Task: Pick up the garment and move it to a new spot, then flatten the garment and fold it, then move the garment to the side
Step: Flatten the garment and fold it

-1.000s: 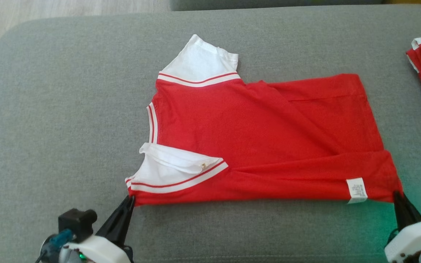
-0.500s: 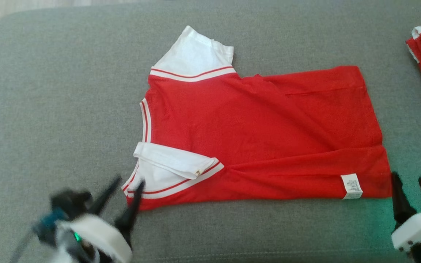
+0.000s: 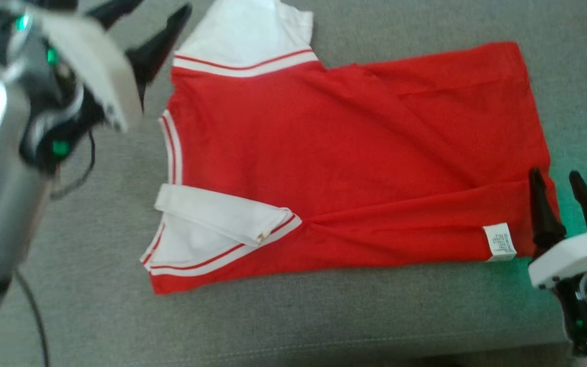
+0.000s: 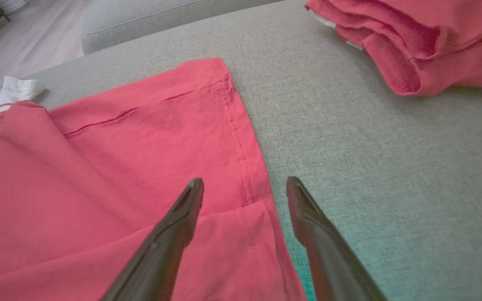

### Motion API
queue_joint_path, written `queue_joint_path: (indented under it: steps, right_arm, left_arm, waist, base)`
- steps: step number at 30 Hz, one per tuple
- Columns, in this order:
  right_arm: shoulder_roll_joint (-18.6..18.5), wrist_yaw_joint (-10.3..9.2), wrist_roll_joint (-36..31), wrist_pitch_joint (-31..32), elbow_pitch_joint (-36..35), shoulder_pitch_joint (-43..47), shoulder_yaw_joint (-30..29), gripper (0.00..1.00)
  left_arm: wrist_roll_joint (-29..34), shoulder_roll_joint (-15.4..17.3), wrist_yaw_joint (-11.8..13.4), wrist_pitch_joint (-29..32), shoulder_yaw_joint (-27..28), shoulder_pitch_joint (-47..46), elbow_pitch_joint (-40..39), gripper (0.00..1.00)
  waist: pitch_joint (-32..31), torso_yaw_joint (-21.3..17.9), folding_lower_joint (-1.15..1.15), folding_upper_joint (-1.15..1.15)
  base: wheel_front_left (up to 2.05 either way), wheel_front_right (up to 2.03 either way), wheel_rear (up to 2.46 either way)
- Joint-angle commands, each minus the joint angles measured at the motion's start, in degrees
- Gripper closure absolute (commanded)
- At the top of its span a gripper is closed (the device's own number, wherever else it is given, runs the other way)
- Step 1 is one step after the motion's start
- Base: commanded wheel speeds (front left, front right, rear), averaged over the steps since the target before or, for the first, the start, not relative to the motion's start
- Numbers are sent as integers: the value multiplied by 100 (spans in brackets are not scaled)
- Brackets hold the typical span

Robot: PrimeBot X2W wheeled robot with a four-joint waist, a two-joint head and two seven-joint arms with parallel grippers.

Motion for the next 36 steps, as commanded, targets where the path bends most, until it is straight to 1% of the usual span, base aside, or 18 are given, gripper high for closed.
queue_joint_path:
  steps: [1, 2, 3, 6, 11, 17, 25, 36]
  right_arm:
    - [-53, 37, -48, 28, -267, -160, 145, 0]
    - [-53, 37, -48, 28, -267, -160, 145, 0]
    - [-52, 37, -68, 30, -295, -221, 136, 0]
    - [-50, 37, -129, 36, -332, -389, 159, 0]
    - [-46, 37, -141, 80, -364, -546, 210, 0]
    - [-39, 37, -128, 59, -401, -537, 202, 0]
    - [-31, 37, -114, -30, -409, -466, 210, 0]
    - [-28, 37, -10, -146, -374, -426, 276, 0]
  left_arm:
    - [-82, 159, -26, 159, 97, -712, 282, 0]
    - [-82, 159, -26, 159, 97, -712, 282, 0]
    - [-124, 108, -31, 197, 9, -951, 524, 0]
    - [-241, 18, -35, 244, -436, -1506, 1084, 0]
    - [-370, -7, -37, 102, -1127, -2082, 1816, 0]
    - [-477, -18, -37, -136, -1741, -2573, 2438, 0]
    - [-700, 24, -38, -412, -2349, -2947, 2954, 0]
    - [-899, -27, -38, -640, -2766, -3316, 3610, 0]
  waist:
    - [315, -212, -2, 0]
    - [315, -212, -2, 0]
    - [385, -254, -2, 0]
    - [555, -354, -2, 0]
    - [756, -481, -2, 0]
    - [932, -615, -2, 0]
    - [1041, -791, -2, 0]
    - [1154, -954, -2, 0]
  base:
    - [0, 0, 0]
    - [0, 0, 0]
    - [0, 0, 0]
    - [0, 0, 0]
    - [0, 0, 0]
    - [0, 0, 0]
    - [0, 0, 0]
    - [0, 0, 0]
